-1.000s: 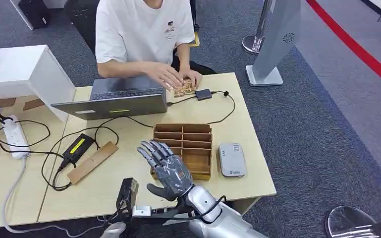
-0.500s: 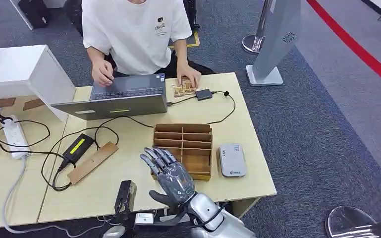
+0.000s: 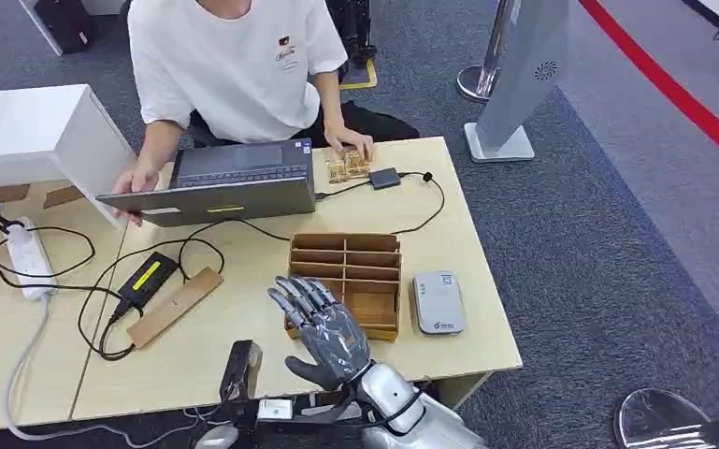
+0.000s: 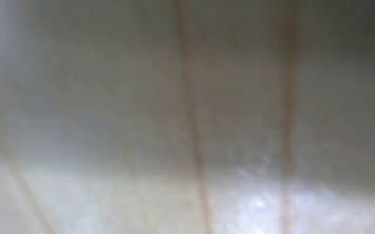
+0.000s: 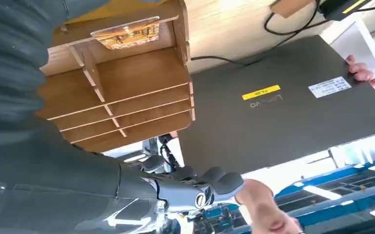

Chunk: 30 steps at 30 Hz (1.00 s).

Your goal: Pass the card to the sensor for recognition and then transmit it.

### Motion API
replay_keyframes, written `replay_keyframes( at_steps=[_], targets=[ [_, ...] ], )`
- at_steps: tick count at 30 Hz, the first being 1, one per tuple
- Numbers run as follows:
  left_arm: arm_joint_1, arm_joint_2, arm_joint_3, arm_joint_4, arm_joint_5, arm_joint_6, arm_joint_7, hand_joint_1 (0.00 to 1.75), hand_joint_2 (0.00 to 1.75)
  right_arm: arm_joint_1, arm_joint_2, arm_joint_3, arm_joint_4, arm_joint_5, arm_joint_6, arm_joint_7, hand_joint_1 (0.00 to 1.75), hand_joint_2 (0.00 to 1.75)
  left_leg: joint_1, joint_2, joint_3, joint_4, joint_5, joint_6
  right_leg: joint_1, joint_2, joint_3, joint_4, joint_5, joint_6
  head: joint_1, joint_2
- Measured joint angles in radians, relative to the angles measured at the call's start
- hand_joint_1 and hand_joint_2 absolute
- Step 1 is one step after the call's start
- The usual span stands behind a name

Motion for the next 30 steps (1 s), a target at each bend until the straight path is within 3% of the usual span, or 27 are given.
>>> replay_keyframes(
  at_steps=[30],
  targets=[
    [0.003,0.001,0.001,-0.004,-0.003,0.003,0.000,0.00,1.75,0.000,-0.034,-0.068,-0.052,-0.003,0.001,-0.001,0.00,1.75,0.000,0.000,0.000,0.000,0.000,0.000,0.000,0.000,0.000,0.000,0.000,0.000,0.000,0.000]
  ],
)
